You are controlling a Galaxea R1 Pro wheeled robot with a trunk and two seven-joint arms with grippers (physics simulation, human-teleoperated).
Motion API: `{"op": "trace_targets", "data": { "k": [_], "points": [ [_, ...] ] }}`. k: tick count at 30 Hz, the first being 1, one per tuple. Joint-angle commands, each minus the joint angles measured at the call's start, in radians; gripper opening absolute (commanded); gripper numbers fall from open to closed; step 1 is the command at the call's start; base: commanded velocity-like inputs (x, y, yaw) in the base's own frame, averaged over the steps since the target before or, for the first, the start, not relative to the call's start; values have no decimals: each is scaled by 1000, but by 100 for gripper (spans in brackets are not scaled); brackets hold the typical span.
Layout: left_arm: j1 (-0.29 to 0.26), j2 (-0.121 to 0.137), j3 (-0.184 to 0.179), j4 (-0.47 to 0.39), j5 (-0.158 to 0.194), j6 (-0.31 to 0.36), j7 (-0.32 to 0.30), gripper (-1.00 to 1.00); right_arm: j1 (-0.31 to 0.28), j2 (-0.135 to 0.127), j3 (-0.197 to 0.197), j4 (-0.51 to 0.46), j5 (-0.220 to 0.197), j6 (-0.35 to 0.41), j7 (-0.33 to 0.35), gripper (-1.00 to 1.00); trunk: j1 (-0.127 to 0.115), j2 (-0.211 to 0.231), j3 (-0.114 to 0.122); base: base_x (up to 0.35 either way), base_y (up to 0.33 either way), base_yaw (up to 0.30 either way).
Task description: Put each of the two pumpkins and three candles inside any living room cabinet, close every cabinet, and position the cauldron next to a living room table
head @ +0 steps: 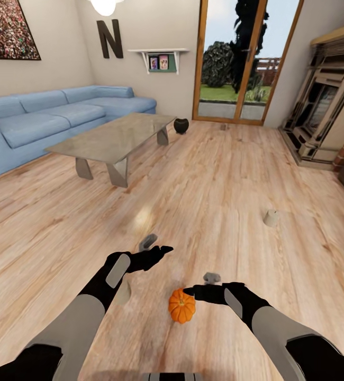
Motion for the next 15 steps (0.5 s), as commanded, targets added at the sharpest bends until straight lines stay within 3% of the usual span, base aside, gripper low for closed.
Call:
{"op": "trace_targets", "data": {
  "k": [1, 15],
  "points": [
    [0, 0, 0, 0, 0, 3, -2, 100, 0, -1, 6, -1, -10, 6, 7, 100, 0, 0, -2, 23, 8, 63],
    [0, 0, 0, -1, -1, 3, -44, 100, 0, -1, 6, 0, -8, 7, 11, 100, 0, 0, -25, 4, 1, 31]
  ]
}}
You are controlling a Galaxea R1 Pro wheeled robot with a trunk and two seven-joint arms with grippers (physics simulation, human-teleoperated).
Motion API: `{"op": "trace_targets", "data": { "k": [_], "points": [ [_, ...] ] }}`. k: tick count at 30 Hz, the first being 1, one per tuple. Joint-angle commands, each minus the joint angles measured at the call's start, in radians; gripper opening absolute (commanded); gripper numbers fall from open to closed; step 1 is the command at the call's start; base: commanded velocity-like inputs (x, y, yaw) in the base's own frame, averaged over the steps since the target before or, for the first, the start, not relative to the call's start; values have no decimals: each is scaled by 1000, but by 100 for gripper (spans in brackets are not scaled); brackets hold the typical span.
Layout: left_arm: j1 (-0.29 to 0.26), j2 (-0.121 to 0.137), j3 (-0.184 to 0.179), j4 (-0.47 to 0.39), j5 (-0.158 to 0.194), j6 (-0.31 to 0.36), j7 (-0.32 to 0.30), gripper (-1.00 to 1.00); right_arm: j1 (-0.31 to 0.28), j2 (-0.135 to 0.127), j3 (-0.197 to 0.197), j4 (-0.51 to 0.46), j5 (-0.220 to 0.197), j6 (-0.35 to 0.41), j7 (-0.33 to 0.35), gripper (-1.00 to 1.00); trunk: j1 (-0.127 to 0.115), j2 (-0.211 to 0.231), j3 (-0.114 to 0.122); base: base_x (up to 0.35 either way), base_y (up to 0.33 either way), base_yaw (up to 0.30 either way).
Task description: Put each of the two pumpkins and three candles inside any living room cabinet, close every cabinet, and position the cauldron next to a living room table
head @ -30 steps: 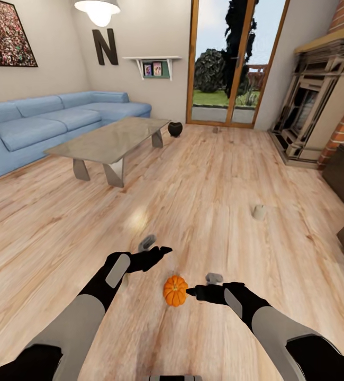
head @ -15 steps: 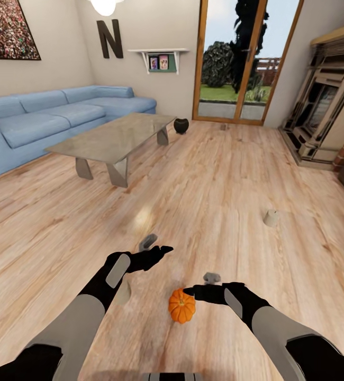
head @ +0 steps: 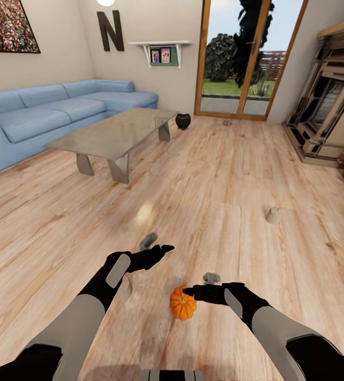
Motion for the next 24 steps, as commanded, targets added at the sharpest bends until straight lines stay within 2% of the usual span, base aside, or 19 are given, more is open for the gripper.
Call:
{"op": "trace_targets", "data": {
  "k": [1, 13, 24],
  "points": [
    [0, 0, 0, 0, 0, 3, -2, 100, 0, -1, 7, -1, -10, 6, -1, 100, 0, 0, -2, 0, 0, 1],
    [0, 0, 0, 0, 0, 4, -2, 100, 0, -1, 7, -1, -10, 6, -2, 100, 0, 0, -21, 0, 0, 0],
    [0, 0, 0, 1, 0, 5, -6, 100, 0, -1, 7, -1, -10, 5, -2, 100, 0, 0, -24, 0, 0, 0]
  ]
}}
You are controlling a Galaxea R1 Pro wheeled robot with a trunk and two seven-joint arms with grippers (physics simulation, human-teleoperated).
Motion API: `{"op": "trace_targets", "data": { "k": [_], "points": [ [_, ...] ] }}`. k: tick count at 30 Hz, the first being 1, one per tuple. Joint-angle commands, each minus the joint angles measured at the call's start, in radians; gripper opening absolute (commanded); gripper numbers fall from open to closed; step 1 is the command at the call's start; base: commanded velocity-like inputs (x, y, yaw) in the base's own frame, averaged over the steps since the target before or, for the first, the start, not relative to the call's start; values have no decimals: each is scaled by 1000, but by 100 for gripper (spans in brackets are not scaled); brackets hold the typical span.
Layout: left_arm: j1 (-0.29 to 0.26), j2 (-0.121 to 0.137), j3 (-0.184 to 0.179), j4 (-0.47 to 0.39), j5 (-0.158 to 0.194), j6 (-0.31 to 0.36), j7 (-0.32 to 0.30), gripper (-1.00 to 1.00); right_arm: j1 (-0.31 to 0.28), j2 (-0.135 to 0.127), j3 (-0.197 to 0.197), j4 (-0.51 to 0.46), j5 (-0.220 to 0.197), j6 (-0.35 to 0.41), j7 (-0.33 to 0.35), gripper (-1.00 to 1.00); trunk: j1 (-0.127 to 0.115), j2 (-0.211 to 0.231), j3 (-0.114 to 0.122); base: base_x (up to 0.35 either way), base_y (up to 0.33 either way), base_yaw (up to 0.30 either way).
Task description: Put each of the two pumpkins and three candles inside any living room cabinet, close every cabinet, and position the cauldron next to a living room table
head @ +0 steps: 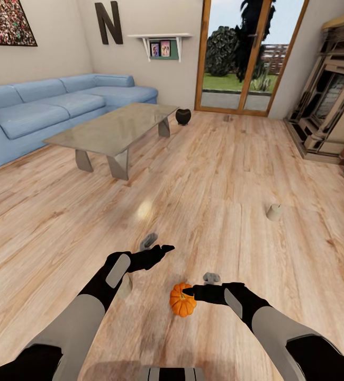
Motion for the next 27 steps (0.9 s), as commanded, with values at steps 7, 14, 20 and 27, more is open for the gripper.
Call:
{"op": "trace_targets", "data": {
  "k": [7, 14, 20, 27],
  "points": [
    [0, 0, 0, 0, 0, 1, -1, 100, 0, -1, 7, -1, -10, 6, -2, 100, 0, 0, -1, 34, 43, 0],
    [0, 0, -4, -2, -1, 2, -1, 100, 0, -1, 5, -1, -10, 8, -3, 100, 0, 0, -1, 139, 159, 0],
    [0, -1, -13, -5, -1, 2, -9, 100, 0, -1, 6, 5, -10, 12, -5, 100, 0, 0, -1, 23, 25, 0],
    [0, 0, -15, -5, -1, 2, -89, 100, 0, -2, 3, 12, -12, 13, -5, 100, 1, -1, -12, 1, 1, 0]
  ]
}}
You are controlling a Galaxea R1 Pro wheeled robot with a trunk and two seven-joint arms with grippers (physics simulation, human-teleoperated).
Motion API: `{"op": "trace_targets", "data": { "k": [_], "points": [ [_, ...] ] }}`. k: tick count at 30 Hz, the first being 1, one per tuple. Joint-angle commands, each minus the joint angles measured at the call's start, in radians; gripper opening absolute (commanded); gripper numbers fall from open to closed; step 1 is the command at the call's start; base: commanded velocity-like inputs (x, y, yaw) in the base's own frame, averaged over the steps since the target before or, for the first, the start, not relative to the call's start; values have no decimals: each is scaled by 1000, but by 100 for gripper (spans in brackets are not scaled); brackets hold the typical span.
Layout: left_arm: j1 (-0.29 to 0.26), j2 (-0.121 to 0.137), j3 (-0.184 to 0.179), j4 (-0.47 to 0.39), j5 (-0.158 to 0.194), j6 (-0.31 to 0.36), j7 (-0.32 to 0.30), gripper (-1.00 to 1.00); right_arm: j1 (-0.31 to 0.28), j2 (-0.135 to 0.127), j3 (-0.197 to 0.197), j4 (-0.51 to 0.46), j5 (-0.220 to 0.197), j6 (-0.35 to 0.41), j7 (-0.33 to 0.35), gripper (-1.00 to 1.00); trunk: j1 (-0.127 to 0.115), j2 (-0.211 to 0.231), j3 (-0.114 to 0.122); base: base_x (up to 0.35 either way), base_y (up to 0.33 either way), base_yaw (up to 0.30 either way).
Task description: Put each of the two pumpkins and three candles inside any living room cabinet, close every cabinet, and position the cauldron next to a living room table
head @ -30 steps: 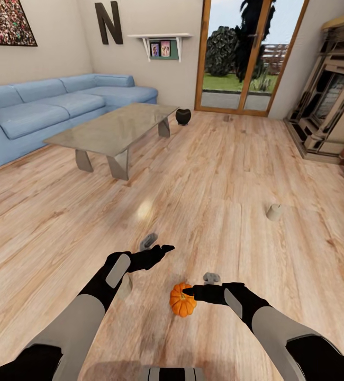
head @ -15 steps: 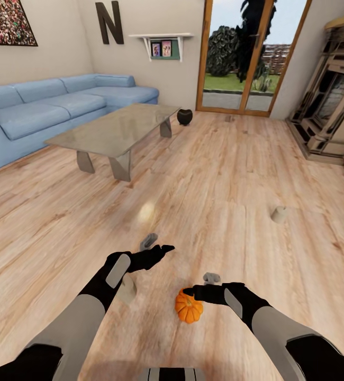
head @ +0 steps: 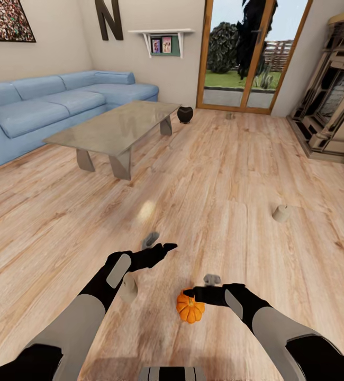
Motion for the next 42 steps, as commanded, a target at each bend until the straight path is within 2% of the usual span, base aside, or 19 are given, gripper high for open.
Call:
{"op": "trace_targets", "data": {
  "k": [1, 32, 42],
  "points": [
    [0, 0, 0, 0, 2, 4, -2, 100, 0, -1, 7, -1, -11, 5, -1, 100, 0, -1, -5, 0, 0, 0],
    [0, 0, 0, 3, 2, 0, 2, 100, 0, -1, 6, -1, -14, 1, -3, 100, 14, -8, -125, 0, 0, 0],
    [0, 0, -3, 26, -3, -3, 10, 100, 0, -1, 6, -1, -14, -1, -3, 100, 14, -8, -125, 67, -56, 0]
  ]
}}
